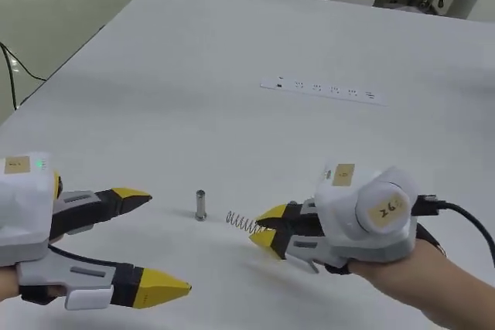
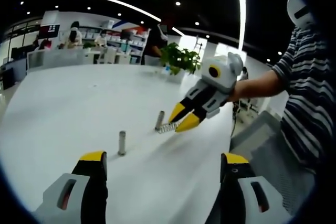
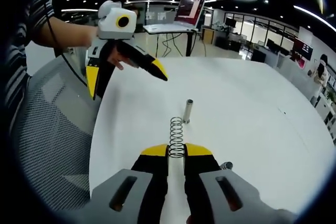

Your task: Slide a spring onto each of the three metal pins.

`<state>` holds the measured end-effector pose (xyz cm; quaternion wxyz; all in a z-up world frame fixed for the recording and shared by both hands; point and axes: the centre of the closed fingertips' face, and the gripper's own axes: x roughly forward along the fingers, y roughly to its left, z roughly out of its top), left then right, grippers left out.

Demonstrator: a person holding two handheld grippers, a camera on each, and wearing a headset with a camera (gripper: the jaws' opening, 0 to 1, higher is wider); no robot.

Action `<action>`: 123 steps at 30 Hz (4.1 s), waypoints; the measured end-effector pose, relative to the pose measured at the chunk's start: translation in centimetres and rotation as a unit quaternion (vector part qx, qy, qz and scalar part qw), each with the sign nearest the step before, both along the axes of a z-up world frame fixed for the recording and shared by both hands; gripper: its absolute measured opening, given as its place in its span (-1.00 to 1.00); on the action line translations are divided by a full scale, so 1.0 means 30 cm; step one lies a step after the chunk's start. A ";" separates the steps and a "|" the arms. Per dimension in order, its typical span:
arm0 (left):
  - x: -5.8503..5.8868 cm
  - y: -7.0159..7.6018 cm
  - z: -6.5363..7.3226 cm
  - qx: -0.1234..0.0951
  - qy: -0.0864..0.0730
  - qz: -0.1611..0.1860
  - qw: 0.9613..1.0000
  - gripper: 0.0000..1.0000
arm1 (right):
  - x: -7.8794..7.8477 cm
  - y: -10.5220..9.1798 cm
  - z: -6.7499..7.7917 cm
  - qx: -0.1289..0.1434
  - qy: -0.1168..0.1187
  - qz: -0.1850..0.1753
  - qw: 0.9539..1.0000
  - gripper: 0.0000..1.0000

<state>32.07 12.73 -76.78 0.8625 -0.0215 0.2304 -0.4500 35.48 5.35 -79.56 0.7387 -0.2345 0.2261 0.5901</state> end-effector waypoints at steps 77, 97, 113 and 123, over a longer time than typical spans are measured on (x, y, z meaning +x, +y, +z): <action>-0.022 -0.335 0.022 -0.008 -0.033 -0.228 0.973 -0.96 | -0.142 -0.097 0.070 0.025 0.025 0.098 0.995 -0.81; -0.036 -0.336 0.022 -0.006 -0.024 -0.237 0.971 -0.96 | -0.156 -0.105 0.077 0.036 0.040 0.094 0.994 -0.85; -0.031 -0.333 -0.004 0.015 -0.038 -0.232 0.972 -0.96 | -0.148 -0.065 0.166 0.065 0.015 0.092 0.994 -0.85; -0.021 -0.346 0.004 0.020 -0.054 -0.226 0.972 -0.96 | -0.139 -0.016 0.221 0.086 -0.017 0.093 0.992 -0.84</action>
